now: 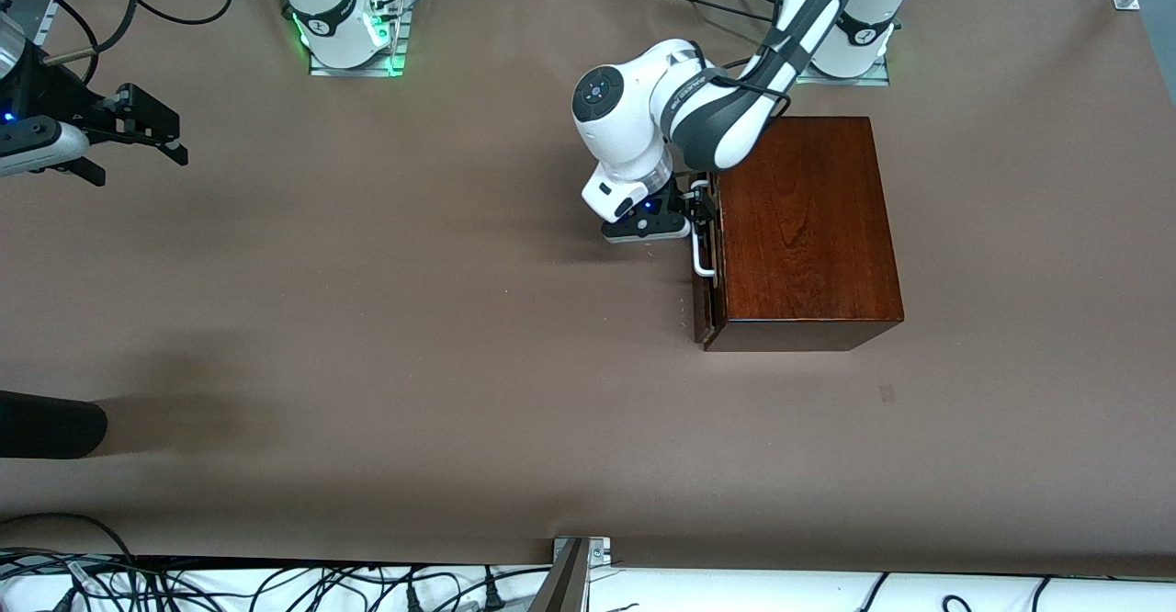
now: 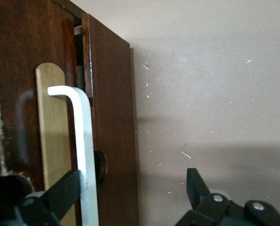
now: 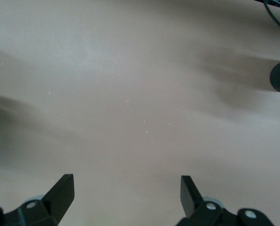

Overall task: Open drawer, take yellow block, close drawer
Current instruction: 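Hook the left gripper on the white handle and pull the drawer open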

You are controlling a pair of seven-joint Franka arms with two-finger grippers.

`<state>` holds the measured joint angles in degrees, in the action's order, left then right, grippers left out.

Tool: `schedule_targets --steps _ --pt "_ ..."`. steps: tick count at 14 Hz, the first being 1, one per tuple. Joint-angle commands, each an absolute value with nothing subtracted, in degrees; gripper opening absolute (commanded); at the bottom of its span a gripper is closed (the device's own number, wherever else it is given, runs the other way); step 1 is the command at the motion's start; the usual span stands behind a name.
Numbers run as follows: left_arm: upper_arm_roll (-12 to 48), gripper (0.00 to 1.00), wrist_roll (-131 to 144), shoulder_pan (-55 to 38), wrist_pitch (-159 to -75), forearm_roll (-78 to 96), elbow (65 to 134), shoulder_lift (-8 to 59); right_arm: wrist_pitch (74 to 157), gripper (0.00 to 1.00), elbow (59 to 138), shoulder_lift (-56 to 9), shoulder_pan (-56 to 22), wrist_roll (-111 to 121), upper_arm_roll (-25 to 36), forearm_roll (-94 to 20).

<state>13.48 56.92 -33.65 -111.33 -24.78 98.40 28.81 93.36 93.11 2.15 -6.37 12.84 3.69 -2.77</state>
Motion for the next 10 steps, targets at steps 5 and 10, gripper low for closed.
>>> schedule_targets --steps 5,10 --pt "13.10 1.00 60.73 -35.07 -116.02 -27.67 99.67 29.97 91.14 1.00 93.78 3.52 -6.33 13.01 4.31 -3.34" --pt "13.10 1.00 60.91 -34.89 -113.29 -32.96 99.49 29.80 90.62 1.00 93.78 3.43 -6.33 13.18 4.31 -3.08"
